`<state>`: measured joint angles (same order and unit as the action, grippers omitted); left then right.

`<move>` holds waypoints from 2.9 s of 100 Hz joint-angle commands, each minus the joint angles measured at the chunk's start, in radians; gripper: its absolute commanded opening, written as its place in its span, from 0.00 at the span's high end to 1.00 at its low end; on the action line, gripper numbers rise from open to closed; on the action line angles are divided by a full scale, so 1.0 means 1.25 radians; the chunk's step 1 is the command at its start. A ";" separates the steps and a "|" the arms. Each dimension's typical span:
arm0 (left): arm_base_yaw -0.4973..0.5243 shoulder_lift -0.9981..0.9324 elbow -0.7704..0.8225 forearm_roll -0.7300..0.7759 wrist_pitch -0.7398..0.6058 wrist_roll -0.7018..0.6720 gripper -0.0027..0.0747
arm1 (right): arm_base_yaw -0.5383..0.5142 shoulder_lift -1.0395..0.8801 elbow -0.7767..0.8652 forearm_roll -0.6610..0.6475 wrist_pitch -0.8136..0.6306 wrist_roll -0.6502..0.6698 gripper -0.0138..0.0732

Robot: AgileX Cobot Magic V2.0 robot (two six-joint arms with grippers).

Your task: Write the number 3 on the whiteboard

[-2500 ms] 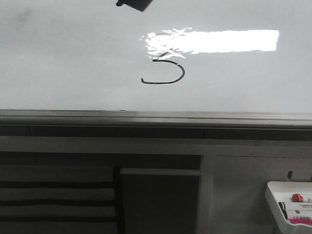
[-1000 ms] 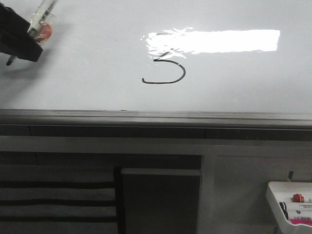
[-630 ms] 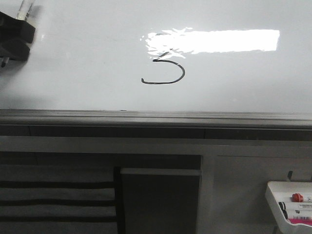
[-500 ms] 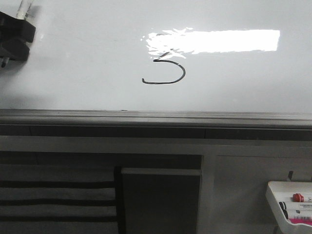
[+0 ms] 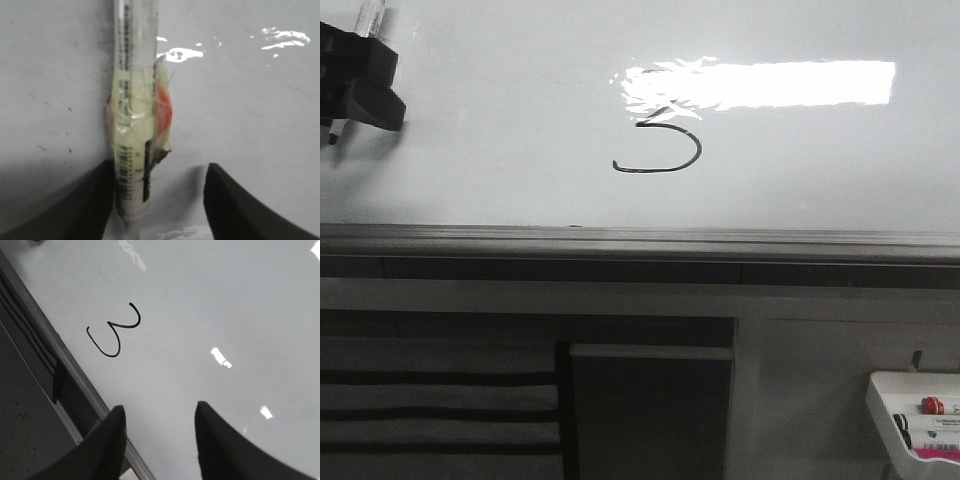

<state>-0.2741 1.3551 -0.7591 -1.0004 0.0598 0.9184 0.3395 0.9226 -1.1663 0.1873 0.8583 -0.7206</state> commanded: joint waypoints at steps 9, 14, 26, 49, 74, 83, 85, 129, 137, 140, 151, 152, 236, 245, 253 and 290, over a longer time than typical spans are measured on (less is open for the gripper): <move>0.002 -0.022 -0.020 0.014 -0.020 -0.001 0.27 | -0.005 -0.008 -0.028 -0.010 -0.048 0.145 0.52; 0.002 -0.044 -0.020 0.035 -0.012 -0.001 0.27 | -0.014 -0.014 -0.026 -0.019 -0.048 0.212 0.52; 0.002 -0.132 -0.020 0.035 0.024 -0.001 0.27 | -0.056 -0.052 0.031 -0.021 -0.064 0.361 0.52; 0.002 -0.336 0.005 0.048 0.169 -0.001 0.27 | -0.124 -0.176 0.248 -0.019 -0.251 0.427 0.53; 0.002 -0.512 0.112 0.054 0.120 -0.001 0.36 | -0.124 -0.321 0.392 -0.018 -0.304 0.427 0.92; 0.002 -0.563 0.158 0.020 0.052 -0.001 0.49 | -0.124 -0.350 0.424 -0.020 -0.340 0.425 0.93; 0.002 -0.573 0.168 0.012 0.039 -0.001 0.53 | -0.124 -0.354 0.430 -0.020 -0.343 0.425 0.93; 0.002 -0.593 0.261 0.008 0.016 -0.001 0.99 | -0.124 -0.354 0.438 -0.020 -0.333 0.425 0.93; 0.017 -0.656 0.282 0.006 0.005 -0.001 0.99 | -0.124 -0.354 0.438 -0.020 -0.332 0.425 0.93; 0.029 -0.687 0.292 0.005 0.003 -0.001 0.99 | -0.124 -0.354 0.438 -0.020 -0.332 0.425 0.93; 0.077 -0.827 0.335 0.001 -0.007 -0.001 0.99 | -0.124 -0.354 0.438 -0.020 -0.332 0.425 0.93; 0.083 -0.835 0.338 0.003 -0.009 -0.001 0.99 | -0.124 -0.354 0.438 -0.020 -0.332 0.425 0.93; 0.166 -1.116 0.613 0.757 -0.083 -0.751 0.99 | -0.124 -0.354 0.438 -0.020 -0.330 0.425 0.93; 0.154 -1.116 0.613 0.805 -0.100 -0.754 0.99 | -0.124 -0.354 0.438 -0.020 -0.330 0.425 0.93; 0.135 -1.116 0.613 0.821 -0.102 -0.754 0.99 | -0.124 -0.354 0.438 -0.020 -0.330 0.425 0.93; 0.163 -1.115 0.613 0.821 -0.102 -0.754 0.99 | -0.124 -0.354 0.438 -0.020 -0.330 0.425 0.93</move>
<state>-0.0787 -0.0056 0.0047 0.0258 0.0194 -0.0107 0.1886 0.4782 -0.5950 0.1623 0.5186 -0.1862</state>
